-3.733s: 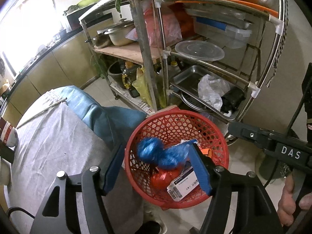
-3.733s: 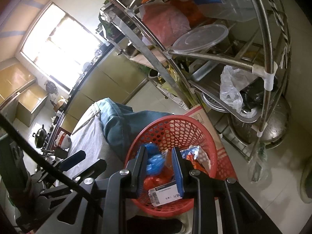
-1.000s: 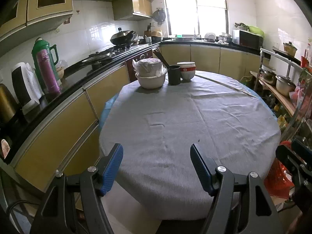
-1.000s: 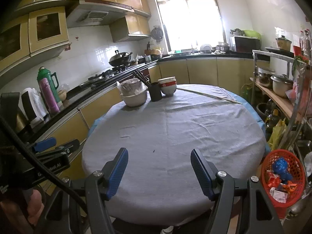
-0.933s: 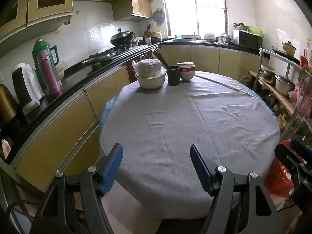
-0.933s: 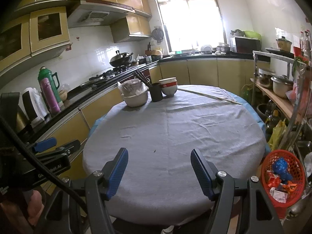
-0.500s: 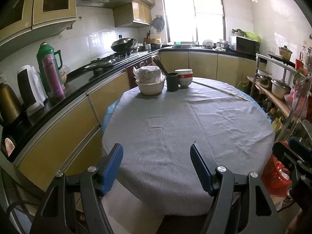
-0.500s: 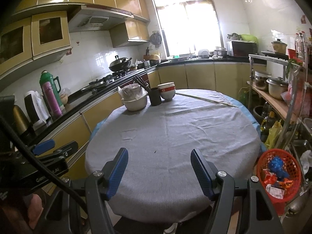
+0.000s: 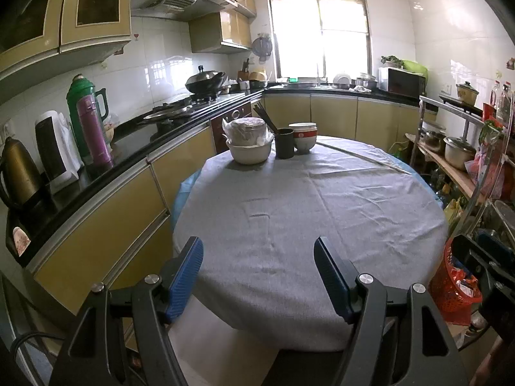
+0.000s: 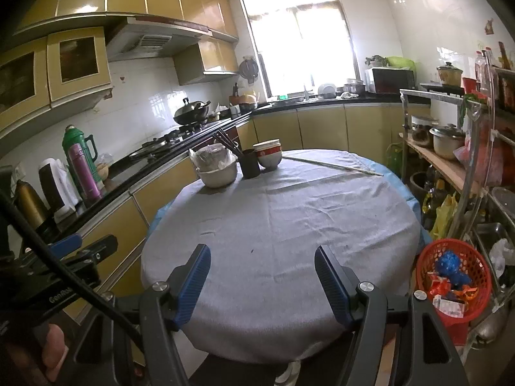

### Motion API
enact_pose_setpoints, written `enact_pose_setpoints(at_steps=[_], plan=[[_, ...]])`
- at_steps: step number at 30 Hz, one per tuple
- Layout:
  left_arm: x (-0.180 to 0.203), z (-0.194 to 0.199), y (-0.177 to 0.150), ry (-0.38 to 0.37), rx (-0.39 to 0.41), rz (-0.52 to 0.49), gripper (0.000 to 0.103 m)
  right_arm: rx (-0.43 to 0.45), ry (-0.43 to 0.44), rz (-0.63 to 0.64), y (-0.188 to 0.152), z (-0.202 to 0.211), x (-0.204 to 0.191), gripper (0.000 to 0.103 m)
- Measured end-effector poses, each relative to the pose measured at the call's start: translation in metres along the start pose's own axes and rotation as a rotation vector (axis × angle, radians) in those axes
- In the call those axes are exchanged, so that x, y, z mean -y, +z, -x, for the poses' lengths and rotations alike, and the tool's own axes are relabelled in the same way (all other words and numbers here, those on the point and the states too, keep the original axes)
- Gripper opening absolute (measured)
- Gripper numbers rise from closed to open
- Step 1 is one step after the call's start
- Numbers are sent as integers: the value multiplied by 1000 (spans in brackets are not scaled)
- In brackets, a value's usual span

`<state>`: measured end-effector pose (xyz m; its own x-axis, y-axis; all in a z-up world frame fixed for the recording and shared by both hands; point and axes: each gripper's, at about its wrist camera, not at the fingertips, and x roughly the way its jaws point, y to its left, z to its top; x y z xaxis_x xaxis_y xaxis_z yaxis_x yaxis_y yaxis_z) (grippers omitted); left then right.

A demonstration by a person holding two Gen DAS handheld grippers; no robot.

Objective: Collect trash

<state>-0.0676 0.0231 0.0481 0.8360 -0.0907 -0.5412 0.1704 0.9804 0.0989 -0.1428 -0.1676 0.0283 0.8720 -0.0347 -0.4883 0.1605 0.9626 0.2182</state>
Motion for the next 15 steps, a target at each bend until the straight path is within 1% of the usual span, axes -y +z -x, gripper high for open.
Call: enact_pose_setpoints(at_steps=[15], plan=[[1, 5, 1, -20, 5, -11, 72, 21, -6, 7, 0, 9, 1, 71]])
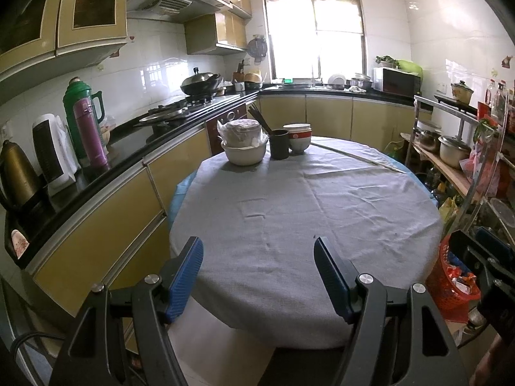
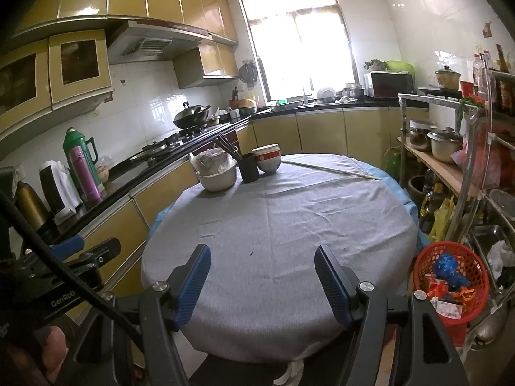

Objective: Collect trash

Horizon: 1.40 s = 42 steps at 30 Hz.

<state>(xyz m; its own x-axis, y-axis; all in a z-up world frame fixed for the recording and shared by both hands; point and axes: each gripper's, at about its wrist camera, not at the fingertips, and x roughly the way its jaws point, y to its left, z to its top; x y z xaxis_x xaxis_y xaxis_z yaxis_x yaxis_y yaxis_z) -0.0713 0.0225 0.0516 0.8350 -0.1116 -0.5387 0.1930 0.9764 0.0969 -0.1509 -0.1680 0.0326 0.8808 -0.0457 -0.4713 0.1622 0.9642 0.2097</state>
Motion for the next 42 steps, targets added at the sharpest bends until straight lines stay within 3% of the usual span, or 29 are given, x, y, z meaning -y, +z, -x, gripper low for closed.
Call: enact_pose_setpoints(at_steps=[42], plan=[[2, 3, 1, 0, 0, 11, 72, 15, -5, 4, 3, 5, -2, 71]])
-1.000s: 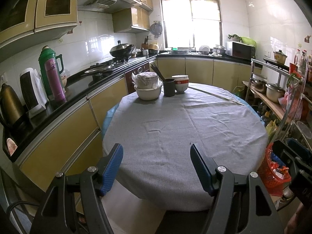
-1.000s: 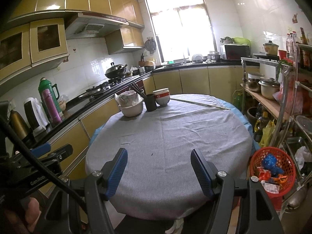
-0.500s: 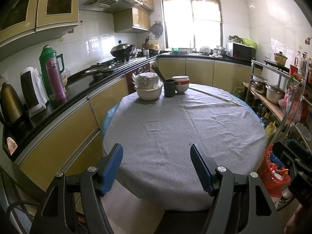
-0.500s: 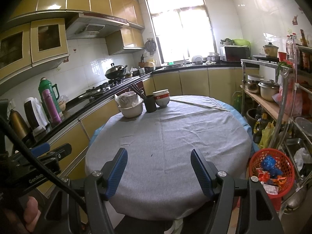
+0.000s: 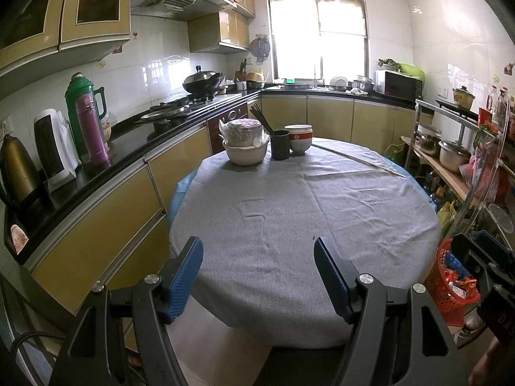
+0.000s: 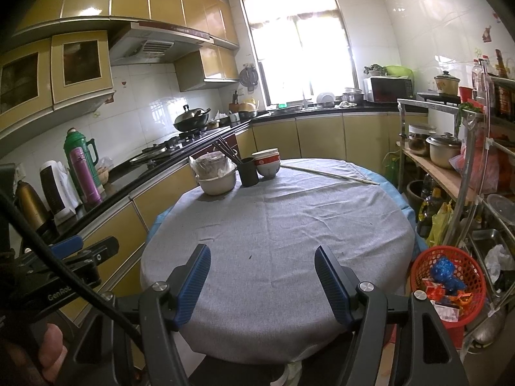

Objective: Collect trash

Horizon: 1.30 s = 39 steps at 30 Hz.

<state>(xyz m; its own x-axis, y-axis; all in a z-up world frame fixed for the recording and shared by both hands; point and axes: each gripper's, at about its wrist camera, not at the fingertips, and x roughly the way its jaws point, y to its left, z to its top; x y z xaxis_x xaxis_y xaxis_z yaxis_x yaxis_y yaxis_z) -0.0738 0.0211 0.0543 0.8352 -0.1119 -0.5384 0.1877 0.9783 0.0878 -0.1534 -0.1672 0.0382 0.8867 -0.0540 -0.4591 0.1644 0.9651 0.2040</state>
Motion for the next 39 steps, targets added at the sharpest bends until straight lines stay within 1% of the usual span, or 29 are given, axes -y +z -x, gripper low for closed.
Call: enact_pose_setpoints(at_steps=[39], plan=[[3, 3, -4, 2, -6, 10, 72, 4, -3, -2, 0, 2, 3, 71]])
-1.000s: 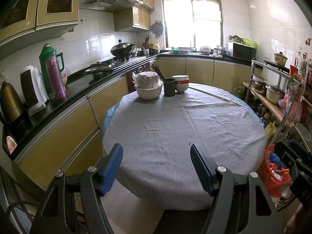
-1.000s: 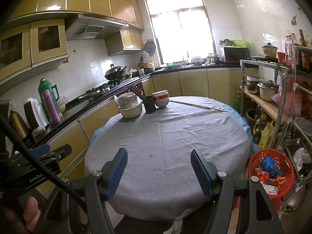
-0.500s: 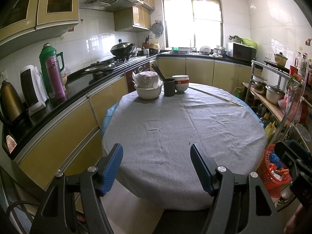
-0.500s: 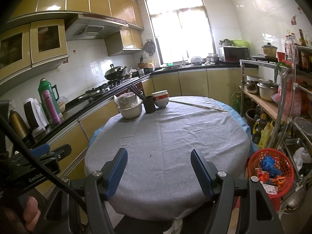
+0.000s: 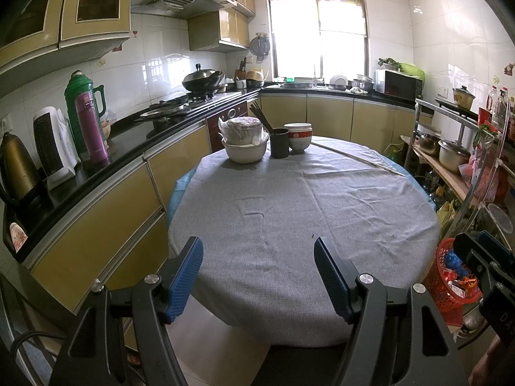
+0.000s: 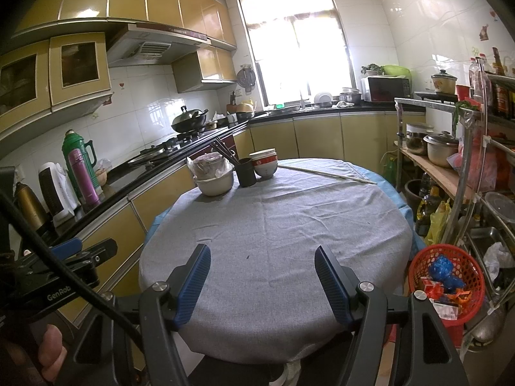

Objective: Collect trash

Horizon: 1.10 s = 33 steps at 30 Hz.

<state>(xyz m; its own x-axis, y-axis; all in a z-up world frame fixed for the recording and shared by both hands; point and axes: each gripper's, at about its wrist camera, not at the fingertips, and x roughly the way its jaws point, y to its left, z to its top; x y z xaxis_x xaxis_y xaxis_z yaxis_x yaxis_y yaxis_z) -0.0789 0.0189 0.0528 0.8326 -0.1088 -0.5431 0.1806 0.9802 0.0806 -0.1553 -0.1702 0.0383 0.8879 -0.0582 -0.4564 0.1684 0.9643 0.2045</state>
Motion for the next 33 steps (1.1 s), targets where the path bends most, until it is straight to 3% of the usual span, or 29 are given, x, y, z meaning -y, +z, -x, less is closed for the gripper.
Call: enact_pose_setpoints(at_steps=[22, 33], plan=[[-3, -12, 4, 23, -22, 26, 72, -12, 3, 18, 7, -10, 4, 71], [-7, -72, 20, 53, -91, 62, 72, -74, -14, 38, 30, -85, 15, 71]])
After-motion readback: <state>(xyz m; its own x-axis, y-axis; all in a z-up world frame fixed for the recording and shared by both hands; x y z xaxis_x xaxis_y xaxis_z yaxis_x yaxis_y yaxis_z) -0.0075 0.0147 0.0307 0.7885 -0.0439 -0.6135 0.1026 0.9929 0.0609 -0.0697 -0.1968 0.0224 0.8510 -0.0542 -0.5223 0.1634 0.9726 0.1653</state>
